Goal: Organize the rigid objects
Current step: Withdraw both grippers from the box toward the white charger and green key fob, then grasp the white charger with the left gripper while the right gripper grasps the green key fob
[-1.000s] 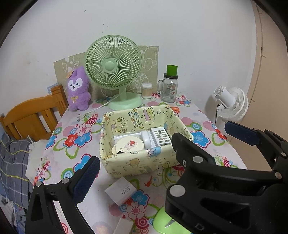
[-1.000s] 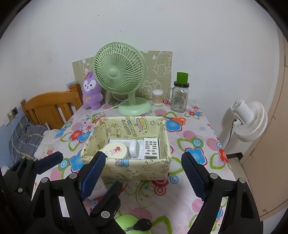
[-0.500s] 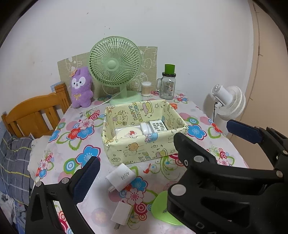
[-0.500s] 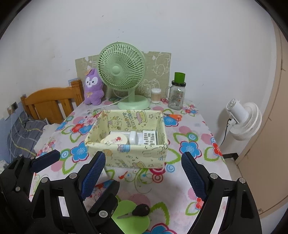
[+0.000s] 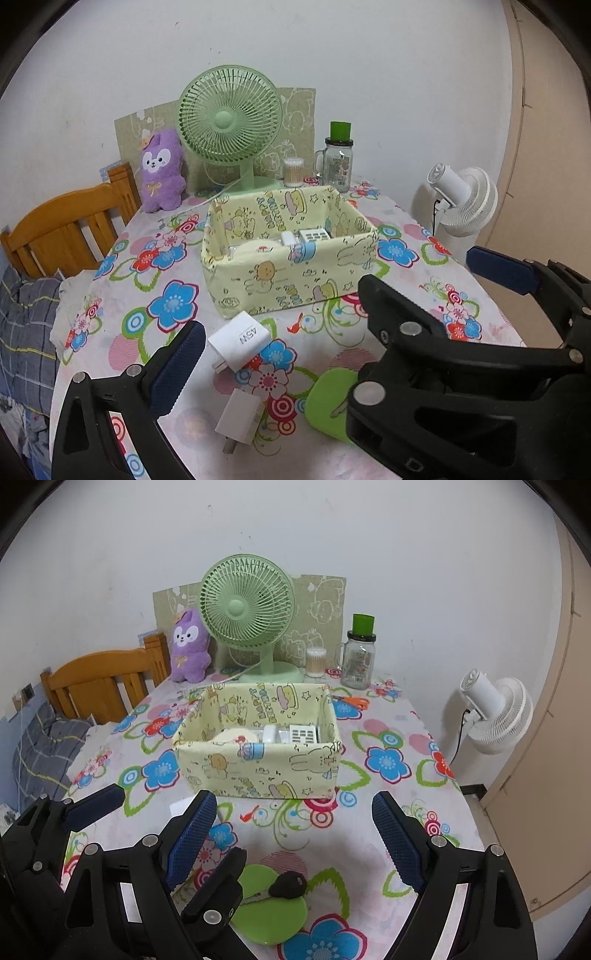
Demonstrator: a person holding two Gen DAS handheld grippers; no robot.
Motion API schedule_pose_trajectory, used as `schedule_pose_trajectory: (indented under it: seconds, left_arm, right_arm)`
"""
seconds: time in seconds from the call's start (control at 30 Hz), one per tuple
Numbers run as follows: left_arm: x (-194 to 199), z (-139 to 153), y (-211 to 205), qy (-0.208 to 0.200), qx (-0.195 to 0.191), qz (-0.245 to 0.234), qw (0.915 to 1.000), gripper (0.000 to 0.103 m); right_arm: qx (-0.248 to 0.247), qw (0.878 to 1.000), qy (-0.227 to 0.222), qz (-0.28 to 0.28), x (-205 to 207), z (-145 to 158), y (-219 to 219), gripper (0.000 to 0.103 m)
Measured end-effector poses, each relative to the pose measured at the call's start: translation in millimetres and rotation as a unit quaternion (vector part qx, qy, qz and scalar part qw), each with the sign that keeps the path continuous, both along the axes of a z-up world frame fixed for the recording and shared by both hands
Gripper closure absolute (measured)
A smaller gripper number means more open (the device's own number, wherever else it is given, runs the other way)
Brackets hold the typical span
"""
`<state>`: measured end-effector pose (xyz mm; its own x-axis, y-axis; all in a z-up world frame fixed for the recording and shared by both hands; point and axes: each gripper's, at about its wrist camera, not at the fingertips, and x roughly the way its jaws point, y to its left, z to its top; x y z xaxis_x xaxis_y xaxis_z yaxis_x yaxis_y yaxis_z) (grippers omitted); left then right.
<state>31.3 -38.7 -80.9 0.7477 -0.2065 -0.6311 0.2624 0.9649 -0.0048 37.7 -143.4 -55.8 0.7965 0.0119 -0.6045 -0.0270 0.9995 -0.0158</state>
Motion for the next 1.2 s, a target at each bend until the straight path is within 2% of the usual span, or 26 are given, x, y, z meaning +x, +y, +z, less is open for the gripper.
schedule_pose_trajectory:
  seconds: [0.4, 0.83, 1.2]
  left_arm:
    - [-5.9, -28.0, 11.5, 0.007, 0.011, 0.009, 0.9999, 0.000]
    - [7.9, -69.4, 25.2, 0.051, 0.013, 0.036, 0.9980, 0.000]
    - [16.0, -89.7, 32.4, 0.069, 0.041, 0.058, 0.9951, 0.001]
  right_arm:
    - [-0.005, 1.000, -0.006, 0.015, -10.1, -23.9, 6.6, 0.015]
    - [-0.006, 0.999, 0.037, 0.009, 0.3, -64.2, 6.9, 0.015]
    - [0.001, 0.998, 0.069, 0.009, 11.7, -89.3, 8.4, 0.019]
